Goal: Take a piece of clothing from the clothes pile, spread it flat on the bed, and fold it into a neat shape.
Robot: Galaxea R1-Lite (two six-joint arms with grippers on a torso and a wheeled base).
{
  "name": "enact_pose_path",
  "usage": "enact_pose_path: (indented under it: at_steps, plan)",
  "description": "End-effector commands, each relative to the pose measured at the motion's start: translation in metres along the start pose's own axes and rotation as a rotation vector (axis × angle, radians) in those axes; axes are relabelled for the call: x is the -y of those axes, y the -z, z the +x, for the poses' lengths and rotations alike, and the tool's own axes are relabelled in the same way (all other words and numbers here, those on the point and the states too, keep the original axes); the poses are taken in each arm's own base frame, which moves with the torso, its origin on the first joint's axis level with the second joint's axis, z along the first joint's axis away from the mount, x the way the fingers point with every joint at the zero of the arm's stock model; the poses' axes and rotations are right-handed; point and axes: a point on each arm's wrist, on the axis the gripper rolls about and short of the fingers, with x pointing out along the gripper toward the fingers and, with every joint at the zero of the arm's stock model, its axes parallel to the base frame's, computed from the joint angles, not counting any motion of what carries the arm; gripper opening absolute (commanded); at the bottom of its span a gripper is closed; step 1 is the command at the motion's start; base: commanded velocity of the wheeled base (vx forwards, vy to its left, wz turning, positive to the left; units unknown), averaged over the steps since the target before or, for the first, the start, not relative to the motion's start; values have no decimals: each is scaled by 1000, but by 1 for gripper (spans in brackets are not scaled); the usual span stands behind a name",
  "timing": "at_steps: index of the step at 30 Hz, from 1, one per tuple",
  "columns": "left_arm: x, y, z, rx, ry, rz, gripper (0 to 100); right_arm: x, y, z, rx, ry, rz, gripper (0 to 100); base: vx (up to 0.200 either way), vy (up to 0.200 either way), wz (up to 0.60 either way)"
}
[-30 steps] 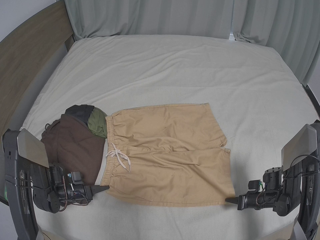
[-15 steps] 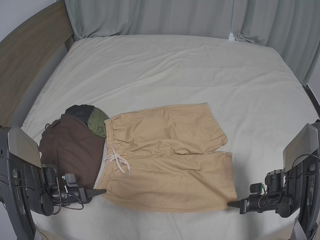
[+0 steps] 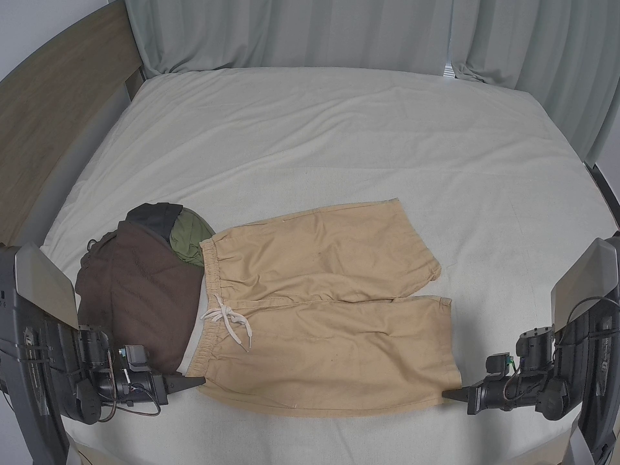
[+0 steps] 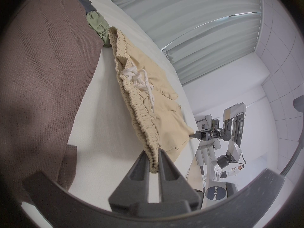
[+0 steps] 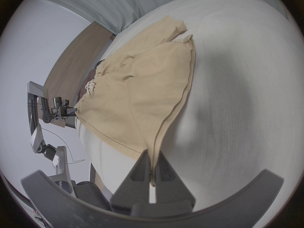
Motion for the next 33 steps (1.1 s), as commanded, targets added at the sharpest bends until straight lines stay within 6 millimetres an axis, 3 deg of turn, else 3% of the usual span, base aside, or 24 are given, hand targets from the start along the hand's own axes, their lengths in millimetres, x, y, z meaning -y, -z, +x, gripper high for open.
enact_pose_path:
  at_steps: [1,7,33]
  plan:
    - [-2,-4,2,12,1,19,0,-1,0,-2,3,-16,-1,0,0,0,0]
    - [-4,-14,6,37,2,59,0,-4,-21,-1,94,-45,-37,0,0,0,0]
    - [-5,-45,15,109,31,94,0,-19,-60,-11,260,-126,14,0,0,0,0]
